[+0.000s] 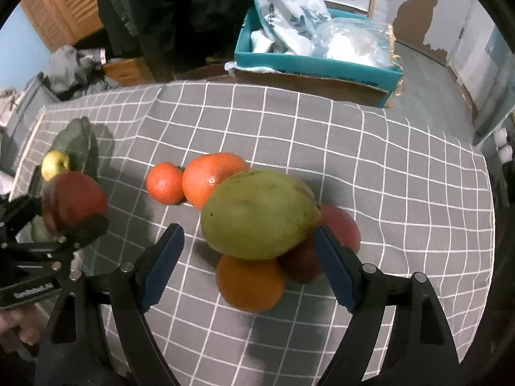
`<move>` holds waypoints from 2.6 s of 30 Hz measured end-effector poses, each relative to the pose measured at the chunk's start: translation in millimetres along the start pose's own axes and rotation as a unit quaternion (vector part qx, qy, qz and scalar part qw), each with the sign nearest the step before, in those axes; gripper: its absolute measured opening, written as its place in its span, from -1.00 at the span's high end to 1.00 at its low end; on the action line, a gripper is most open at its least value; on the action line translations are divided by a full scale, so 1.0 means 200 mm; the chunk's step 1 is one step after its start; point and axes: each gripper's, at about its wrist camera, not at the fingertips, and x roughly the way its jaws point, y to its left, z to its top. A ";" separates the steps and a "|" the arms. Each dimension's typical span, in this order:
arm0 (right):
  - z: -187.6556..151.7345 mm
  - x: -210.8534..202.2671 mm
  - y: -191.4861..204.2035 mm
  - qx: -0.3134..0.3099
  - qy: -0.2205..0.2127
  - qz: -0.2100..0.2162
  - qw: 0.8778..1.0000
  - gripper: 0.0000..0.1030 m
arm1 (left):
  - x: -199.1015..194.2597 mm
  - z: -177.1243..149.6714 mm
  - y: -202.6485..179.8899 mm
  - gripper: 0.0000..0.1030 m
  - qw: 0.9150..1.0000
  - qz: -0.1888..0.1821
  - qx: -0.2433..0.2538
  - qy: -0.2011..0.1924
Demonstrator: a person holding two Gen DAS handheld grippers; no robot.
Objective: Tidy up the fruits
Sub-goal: 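Lift the red apple with the left tool while the right tool grips the large green mango, then carry the red apple and green mango toward the green bowl with both tools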
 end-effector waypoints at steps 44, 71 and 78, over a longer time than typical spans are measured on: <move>-0.13 0.02 0.01 -0.013 -0.076 -0.038 0.996 -0.63 | -0.04 0.02 0.05 -0.47 1.000 -0.009 -0.008 -0.009; -0.17 -0.29 0.06 0.000 -0.165 -0.036 0.986 -0.63 | -0.27 0.00 0.02 -0.47 0.998 -0.002 0.019 -0.067; -0.14 -0.42 0.08 0.009 -0.187 -0.034 0.982 -0.63 | -0.40 0.01 0.04 -0.47 0.995 -0.003 0.018 -0.101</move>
